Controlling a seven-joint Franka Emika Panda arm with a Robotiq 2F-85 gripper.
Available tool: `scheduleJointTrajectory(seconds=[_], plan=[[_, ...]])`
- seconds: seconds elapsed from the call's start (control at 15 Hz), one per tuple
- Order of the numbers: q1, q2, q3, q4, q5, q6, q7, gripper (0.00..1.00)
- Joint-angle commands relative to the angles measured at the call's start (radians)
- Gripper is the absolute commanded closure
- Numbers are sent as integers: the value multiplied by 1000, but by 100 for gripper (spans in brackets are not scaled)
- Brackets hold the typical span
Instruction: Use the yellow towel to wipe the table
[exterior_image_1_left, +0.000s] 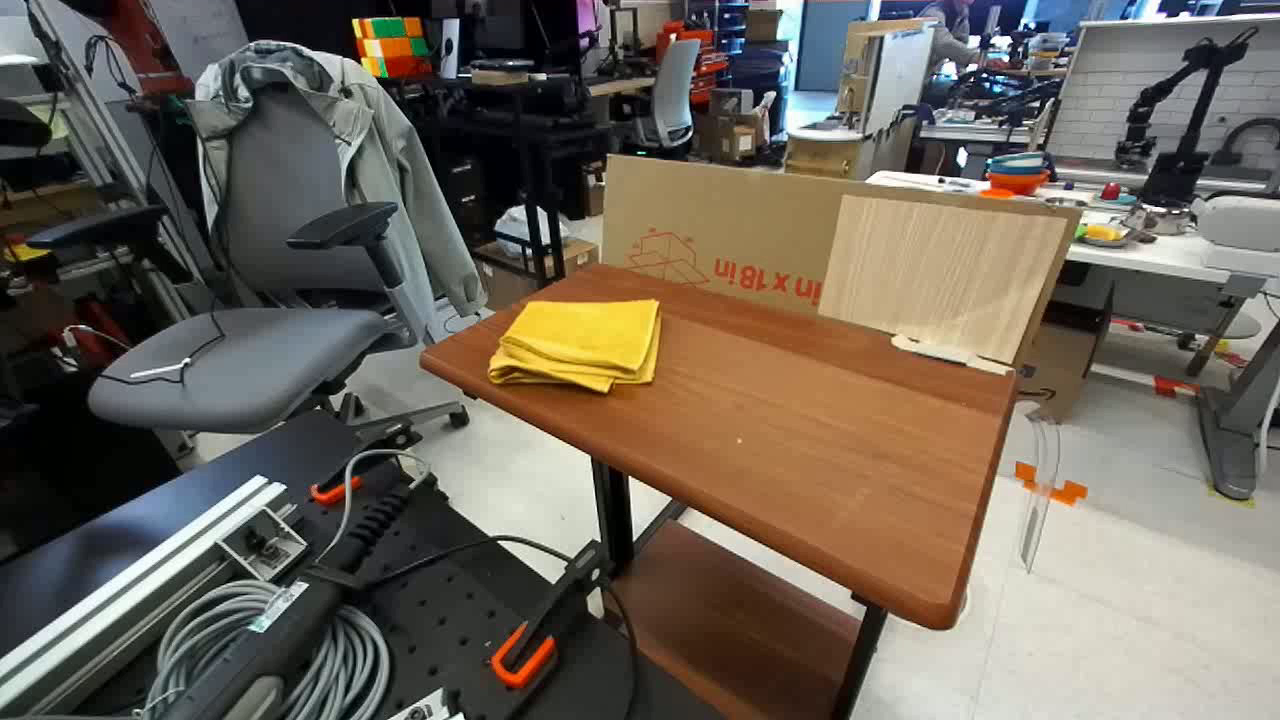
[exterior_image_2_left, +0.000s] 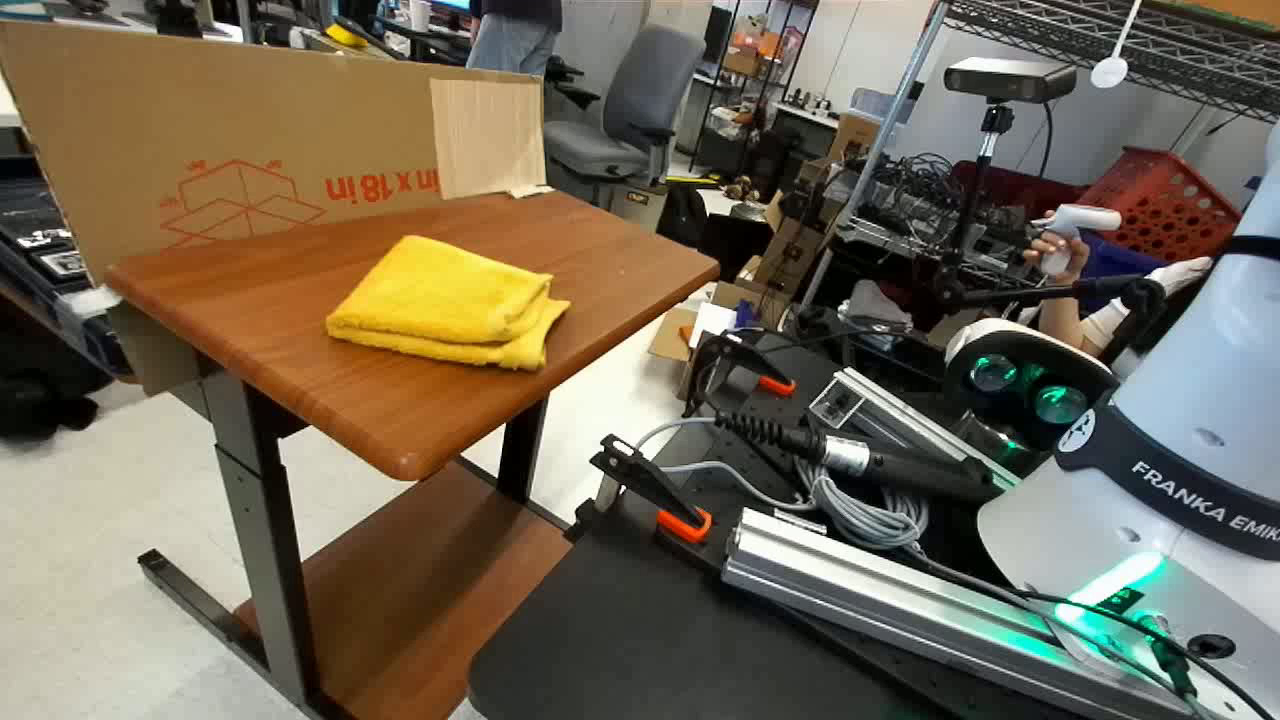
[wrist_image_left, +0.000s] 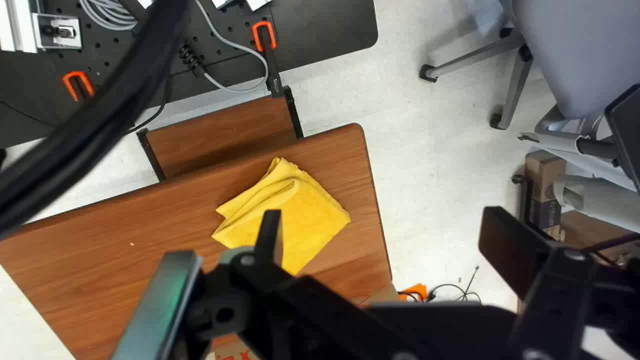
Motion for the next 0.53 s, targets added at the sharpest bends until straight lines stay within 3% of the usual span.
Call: scheduleJointTrajectory(seconds=[0.0,0.4,0.47], plan=[[-13,-1,9,2,7,-3,-7,0],[-11,15,16,17,11,-2,-2,0],[-17,29,24,20,32,40,26,0]])
